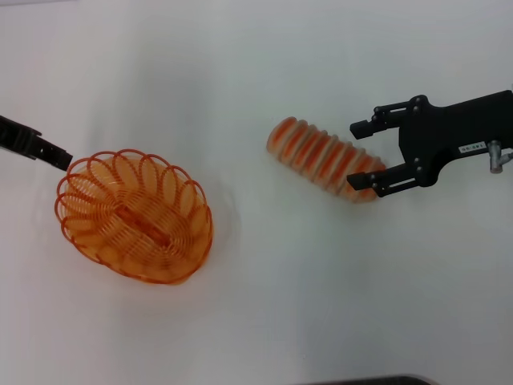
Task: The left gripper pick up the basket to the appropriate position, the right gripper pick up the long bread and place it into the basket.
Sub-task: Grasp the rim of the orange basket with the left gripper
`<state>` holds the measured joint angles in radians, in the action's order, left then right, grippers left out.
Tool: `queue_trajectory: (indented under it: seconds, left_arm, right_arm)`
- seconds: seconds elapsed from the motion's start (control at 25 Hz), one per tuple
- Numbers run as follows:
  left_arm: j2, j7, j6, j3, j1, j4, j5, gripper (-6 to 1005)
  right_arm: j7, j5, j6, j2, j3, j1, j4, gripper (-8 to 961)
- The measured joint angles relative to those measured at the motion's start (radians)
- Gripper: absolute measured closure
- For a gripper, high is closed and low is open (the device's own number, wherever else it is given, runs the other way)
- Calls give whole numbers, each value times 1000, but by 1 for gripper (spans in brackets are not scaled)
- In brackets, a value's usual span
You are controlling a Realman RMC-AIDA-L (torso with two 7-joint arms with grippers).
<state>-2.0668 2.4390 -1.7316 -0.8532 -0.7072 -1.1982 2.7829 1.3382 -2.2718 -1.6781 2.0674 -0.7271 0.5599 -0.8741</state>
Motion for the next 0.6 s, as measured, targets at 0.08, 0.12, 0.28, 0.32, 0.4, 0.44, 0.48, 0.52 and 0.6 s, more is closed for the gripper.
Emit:
queue_trajectory:
  seconds: [0.08,0.12,0.28,0.32,0.4,0.44,0.48,0.52,0.6]
  left_arm:
    - [-13,21,21,-27,-6,3,44,427]
    - [-15,25,25,-33,-8,4,52,427]
    - [-26,41,27,-61,-15,5,62,426]
    - [-27,42,27,-67,-16,5,62,426]
    - [-31,43,28,-78,-16,5,65,426]
    - [-33,44,28,-80,-16,5,66,426]
    - [-35,44,29,-82,-16,6,66,426]
    - [-38,44,30,-84,-17,6,66,425]
    - [-42,45,32,-87,-17,8,66,425]
  right_arm:
    - [-5,0,3,2,0,-1,0,133]
    - [-7,0,4,3,0,-2,0,133]
    - [-12,0,7,4,0,-3,0,133]
    - [-13,0,8,4,0,-3,0,133]
    - [-14,0,9,4,0,-3,0,133]
    - [-15,0,9,4,0,-3,0,133]
    - [-15,0,9,4,0,-3,0,133]
    - [-16,0,9,4,0,-3,0,133]
    - [-17,0,9,3,0,-3,0,134]
